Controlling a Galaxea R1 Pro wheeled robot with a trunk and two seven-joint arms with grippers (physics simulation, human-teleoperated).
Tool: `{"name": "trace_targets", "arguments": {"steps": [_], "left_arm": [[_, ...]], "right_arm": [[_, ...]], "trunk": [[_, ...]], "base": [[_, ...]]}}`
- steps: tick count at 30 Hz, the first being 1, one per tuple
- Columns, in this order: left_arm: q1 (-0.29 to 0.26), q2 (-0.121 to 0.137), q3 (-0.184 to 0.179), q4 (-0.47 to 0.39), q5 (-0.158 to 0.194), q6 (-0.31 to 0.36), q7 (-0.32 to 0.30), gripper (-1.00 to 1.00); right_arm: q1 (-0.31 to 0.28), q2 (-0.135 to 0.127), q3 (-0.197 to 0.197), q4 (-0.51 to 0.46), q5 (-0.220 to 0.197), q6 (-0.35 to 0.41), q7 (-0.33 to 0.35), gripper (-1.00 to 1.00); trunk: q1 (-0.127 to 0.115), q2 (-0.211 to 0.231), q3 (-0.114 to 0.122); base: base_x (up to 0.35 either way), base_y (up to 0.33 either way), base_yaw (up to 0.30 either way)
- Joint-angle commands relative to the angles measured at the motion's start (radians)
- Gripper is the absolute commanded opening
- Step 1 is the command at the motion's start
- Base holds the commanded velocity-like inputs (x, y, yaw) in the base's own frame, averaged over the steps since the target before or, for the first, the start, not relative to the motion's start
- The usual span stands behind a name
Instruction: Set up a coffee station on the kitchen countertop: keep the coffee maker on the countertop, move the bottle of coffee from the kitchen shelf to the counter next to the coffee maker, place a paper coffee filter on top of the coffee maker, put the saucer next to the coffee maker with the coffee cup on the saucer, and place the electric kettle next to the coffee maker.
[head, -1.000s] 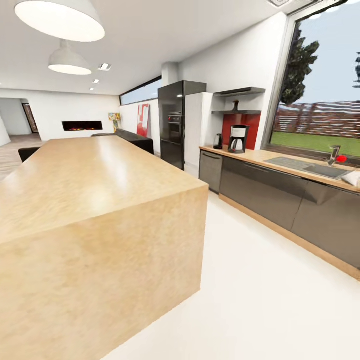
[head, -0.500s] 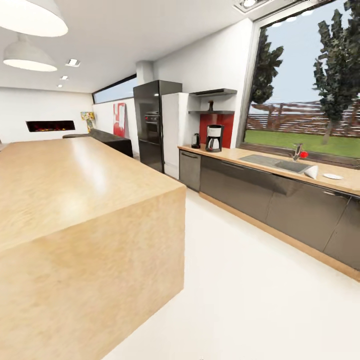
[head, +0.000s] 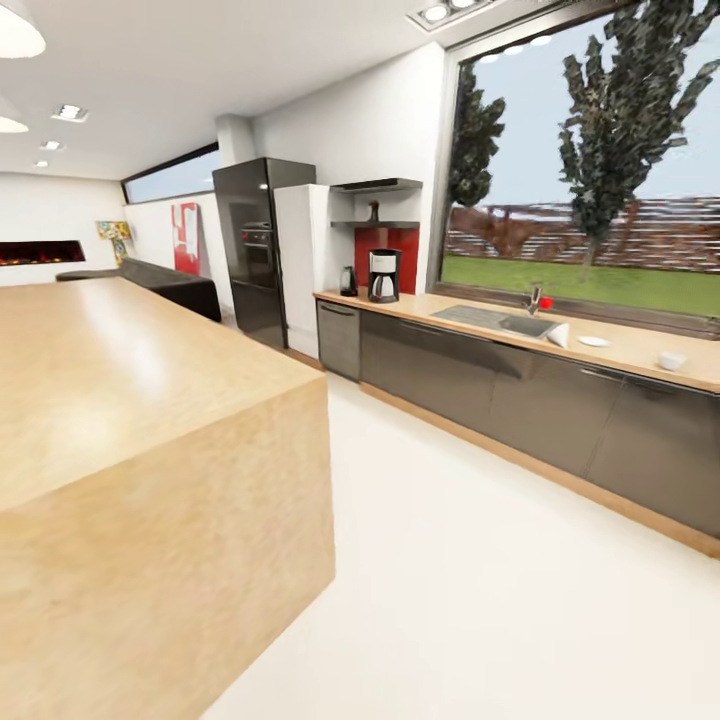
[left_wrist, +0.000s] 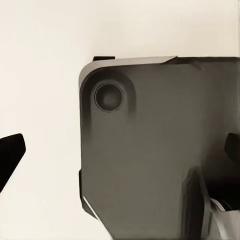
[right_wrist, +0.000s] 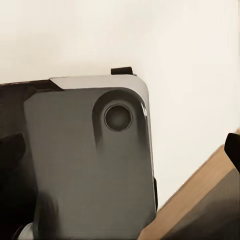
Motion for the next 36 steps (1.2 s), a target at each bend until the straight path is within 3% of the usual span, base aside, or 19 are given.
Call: {"name": "trace_targets", "arguments": {"steps": [1, 26, 36], "left_arm": [[0.0, 0.0, 0.001, 0.0, 0.001, -0.003, -0.001, 1.0], [0.0, 0.002, 0.002, 0.0, 0.003, -0.004, 0.002, 1.0], [0.0, 0.004, 0.002, 0.0, 0.003, -0.004, 0.006, 1.0]], "right_arm": [[0.0, 0.0, -0.005, 0.0, 0.0, -0.003, 0.0, 1.0], [0.0, 0.002, -0.004, 0.001, 0.001, -0.003, 0.0, 1.0], [0.0, 0.003, -0.003, 0.001, 0.001, -0.003, -0.001, 1.0]], "trunk": [[-0.004, 0.007, 0.002], [-0.1, 0.182, 0.069], [-0.138, 0.252, 0.097]], "base": [[0.0, 0.0, -0.284], [0.0, 0.0, -0.281], [0.0, 0.0, -0.092]]}}
